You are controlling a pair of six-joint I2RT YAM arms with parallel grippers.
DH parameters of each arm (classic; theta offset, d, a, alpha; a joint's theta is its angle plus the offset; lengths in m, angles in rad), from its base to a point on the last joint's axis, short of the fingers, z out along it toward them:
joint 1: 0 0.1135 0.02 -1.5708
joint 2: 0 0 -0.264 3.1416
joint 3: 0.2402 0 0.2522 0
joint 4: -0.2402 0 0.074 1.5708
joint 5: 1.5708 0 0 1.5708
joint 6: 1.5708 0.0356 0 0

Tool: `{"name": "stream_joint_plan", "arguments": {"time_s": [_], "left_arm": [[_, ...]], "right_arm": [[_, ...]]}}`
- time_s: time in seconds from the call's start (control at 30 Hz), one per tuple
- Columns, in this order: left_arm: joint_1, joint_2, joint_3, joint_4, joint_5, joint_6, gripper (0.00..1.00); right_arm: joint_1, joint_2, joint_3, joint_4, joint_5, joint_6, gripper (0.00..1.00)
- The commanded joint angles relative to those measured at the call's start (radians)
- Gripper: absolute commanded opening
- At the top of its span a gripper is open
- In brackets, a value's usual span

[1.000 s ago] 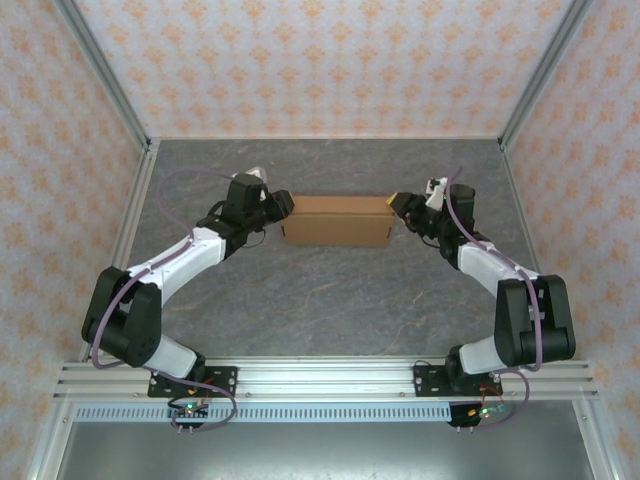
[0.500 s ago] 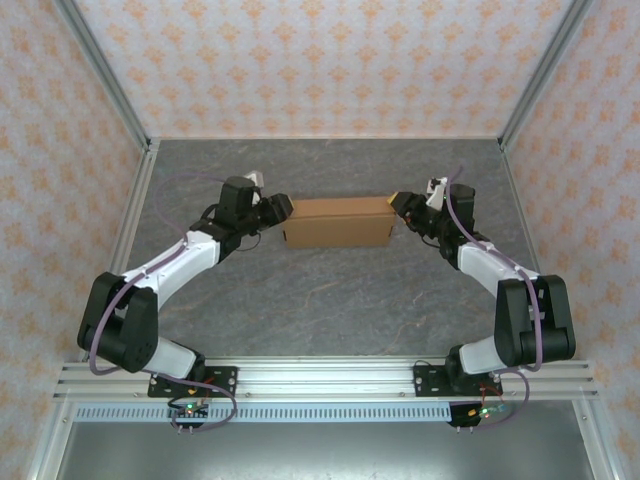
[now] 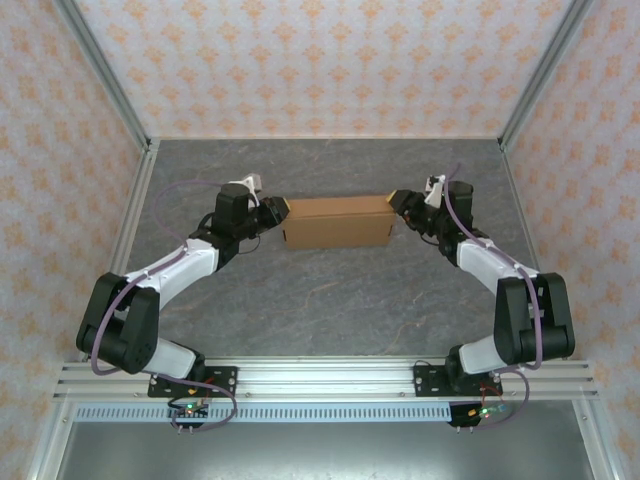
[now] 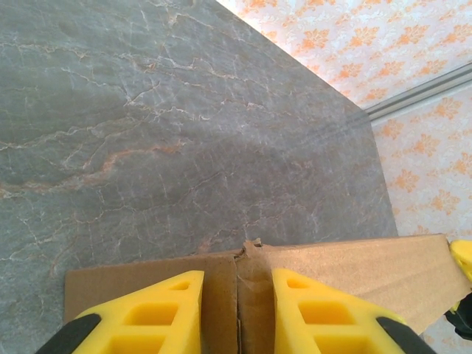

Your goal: Fold the paper box

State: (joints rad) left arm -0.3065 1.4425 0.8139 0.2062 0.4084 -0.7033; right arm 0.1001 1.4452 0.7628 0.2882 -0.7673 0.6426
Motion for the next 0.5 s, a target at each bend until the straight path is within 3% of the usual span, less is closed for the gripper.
{"name": "stream_joint_plan", "arguments": {"time_s": [0.0, 0.1, 0.47], "left_arm": [[0.003, 0.04, -0.053, -0.168, -0.033, 0.027, 0.25], [0.003, 0.026, -0.042, -0.2, -0.049, 0.045, 0.25], [0.003, 0.022, -0.023, -0.221, -0.059, 0.051, 0.25]], "right_arm": [[0.001, 0.021, 0.042, -0.13, -0.016, -0.035, 0.46], [-0.008, 0.006, 0.074, -0.16, -0.019, -0.036, 0.56], [-0.054, -0.032, 0.116, -0.224, -0.099, -0.031, 0.68]]}}
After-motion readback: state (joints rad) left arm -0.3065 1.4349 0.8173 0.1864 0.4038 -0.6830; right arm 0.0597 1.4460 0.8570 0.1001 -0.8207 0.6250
